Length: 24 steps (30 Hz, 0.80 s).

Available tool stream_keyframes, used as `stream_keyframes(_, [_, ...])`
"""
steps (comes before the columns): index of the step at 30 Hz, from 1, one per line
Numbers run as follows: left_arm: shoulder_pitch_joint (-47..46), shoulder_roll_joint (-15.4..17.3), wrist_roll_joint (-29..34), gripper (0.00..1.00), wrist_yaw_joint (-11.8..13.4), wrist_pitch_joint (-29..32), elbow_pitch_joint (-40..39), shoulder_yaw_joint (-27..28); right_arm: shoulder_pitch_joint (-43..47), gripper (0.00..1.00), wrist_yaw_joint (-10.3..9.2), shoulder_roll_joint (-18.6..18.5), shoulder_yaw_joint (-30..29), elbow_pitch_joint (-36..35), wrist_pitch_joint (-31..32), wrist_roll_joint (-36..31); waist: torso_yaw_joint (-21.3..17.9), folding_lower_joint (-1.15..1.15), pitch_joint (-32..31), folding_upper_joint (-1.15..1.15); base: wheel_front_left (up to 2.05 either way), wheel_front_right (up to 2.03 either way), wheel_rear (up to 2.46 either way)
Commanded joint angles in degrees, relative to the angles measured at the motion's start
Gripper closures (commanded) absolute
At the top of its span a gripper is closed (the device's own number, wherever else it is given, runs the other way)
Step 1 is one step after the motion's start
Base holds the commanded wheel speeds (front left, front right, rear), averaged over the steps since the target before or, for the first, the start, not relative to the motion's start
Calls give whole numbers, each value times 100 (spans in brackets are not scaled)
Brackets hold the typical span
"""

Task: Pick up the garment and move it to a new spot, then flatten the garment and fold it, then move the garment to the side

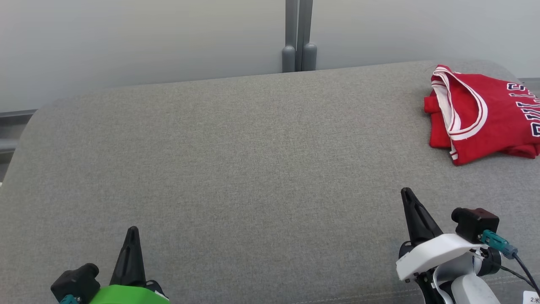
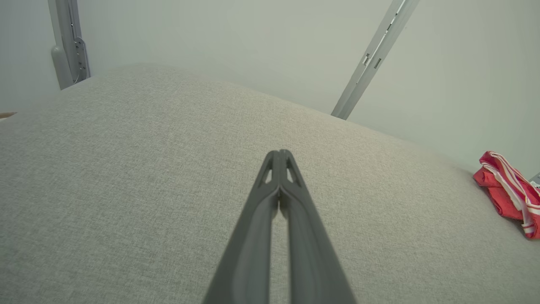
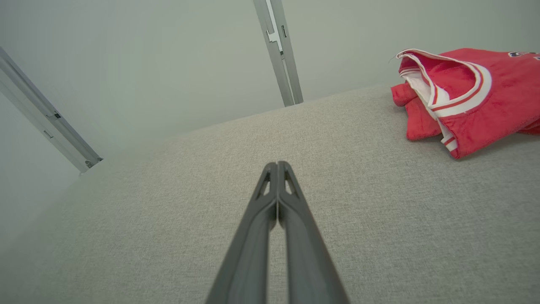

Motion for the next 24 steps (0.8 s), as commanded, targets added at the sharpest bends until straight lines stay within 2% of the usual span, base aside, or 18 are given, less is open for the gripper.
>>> stream_keyframes(1, [-69, 14, -257, 100, -66, 50, -62, 99, -83, 100, -1, -38, -43, -96, 48, 322, 3, 0, 1, 0, 0, 0, 0])
stream_keyframes(24, [-254, -187, -2060, 100, -421, 531, 33, 493, -26, 100, -2, -108, -297, -116, 468, 2609, 42, 0, 8, 0, 0, 0, 0])
